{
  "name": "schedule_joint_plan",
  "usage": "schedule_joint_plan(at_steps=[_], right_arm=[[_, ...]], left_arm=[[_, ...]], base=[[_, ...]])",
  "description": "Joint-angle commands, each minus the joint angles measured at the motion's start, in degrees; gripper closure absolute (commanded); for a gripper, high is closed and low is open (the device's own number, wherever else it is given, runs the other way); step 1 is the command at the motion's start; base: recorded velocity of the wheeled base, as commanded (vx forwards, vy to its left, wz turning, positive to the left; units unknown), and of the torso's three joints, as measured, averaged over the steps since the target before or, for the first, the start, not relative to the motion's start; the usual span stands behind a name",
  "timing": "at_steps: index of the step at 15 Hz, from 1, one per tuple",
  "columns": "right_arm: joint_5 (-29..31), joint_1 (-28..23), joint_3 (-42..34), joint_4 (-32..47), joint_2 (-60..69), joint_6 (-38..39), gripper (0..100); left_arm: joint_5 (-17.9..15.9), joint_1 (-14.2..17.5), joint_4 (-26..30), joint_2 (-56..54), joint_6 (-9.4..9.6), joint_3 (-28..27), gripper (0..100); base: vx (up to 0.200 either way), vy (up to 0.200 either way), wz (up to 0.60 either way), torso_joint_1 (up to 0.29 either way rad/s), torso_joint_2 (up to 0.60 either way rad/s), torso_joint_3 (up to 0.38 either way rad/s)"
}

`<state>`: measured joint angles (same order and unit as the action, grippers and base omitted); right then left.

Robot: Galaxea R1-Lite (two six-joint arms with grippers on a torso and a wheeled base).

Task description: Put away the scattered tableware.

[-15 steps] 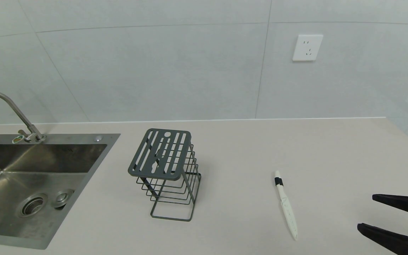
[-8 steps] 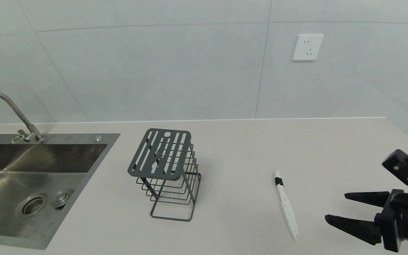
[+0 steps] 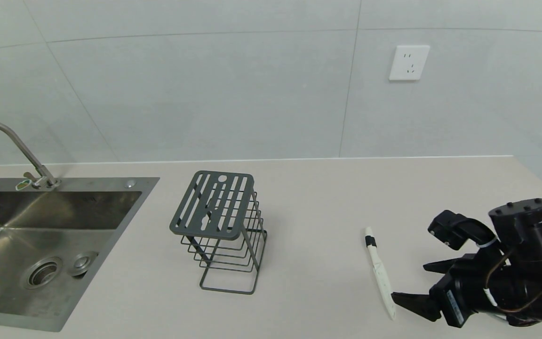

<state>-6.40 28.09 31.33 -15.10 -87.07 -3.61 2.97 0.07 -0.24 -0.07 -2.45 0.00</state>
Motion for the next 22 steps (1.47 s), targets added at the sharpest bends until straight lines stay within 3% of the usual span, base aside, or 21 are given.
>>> schedule_joint_plan(at_steps=[1,11,15,22], right_arm=[[1.7,1.1,2.5,0.0,-5.2,-0.1,0],[15.6,3.5,11.2,-1.2,-21.0,3.5,0],[17.5,3.3,15.8,-4.1,-26.1,5.4,0],[17.8,3.3,15.7,-5.5,-27.2,5.4,0]], left_arm=[[0.0,0.0,0.0,0.1,-0.01,0.0,0],[0.0,0.0,0.0,0.1,-0.01,0.0,0],[0.0,0.0,0.0,0.1,-0.01,0.0,0],[0.0,0.0,0.0,0.1,-0.01,0.0,0]], base=[[0.000,0.000,0.00,0.000,0.00,0.000],[0.000,0.000,0.00,0.000,0.00,0.000],[0.000,0.000,0.00,0.000,0.00,0.000],[0.000,0.000,0.00,0.000,0.00,0.000]])
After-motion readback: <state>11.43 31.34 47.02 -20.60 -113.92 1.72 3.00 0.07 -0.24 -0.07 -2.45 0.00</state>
